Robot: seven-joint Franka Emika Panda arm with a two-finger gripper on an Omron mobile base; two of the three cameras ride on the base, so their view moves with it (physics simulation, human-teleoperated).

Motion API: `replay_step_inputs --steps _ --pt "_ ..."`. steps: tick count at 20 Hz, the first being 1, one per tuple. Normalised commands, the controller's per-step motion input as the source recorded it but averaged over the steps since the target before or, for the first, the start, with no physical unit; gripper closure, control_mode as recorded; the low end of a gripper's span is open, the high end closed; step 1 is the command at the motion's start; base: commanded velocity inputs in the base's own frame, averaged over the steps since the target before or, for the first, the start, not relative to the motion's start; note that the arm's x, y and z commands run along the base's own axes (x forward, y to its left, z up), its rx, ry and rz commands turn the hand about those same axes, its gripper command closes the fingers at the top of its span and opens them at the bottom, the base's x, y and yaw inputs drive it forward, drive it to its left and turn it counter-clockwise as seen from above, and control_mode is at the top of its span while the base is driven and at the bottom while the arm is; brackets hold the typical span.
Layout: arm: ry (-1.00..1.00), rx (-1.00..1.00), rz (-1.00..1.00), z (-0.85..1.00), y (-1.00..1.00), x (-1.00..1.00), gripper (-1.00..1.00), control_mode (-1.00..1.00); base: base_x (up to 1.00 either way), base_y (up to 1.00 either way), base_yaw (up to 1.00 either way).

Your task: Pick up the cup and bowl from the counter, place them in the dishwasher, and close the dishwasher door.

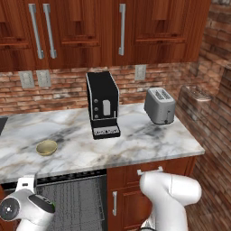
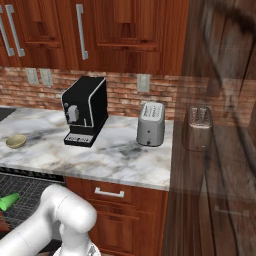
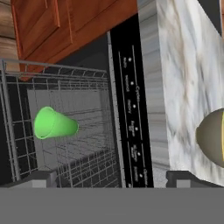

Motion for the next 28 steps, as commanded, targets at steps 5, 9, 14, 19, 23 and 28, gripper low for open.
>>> replay_step_inputs --steps 5,9,14,19,23,28 --pt "0.0 -0.01 0.0 0.36 -0.05 0.01 -1.0 -1.0 0.0 0.0 0.0" --pt "0.0 -0.05 0.0 0.41 0.0 0.0 -1.0 -1.0 0.0 0.0 0.0" --pt "0.0 -0.05 0.0 0.36 -0.02 0.0 -1.0 -1.0 0.0 0.0 0.0" --pt "0.0 -0.03 0.0 0.28 -0.21 0.0 -1.0 -1.0 0.0 0.0 0.0" --pt "0.0 -0.01 0.0 0.18 -0.3 0.02 -1.0 -1.0 0.0 0.0 0.0" --pt "0.0 0.0 0.0 0.11 -0.37 0.13 -1.0 -1.0 0.0 0.0 0.0"
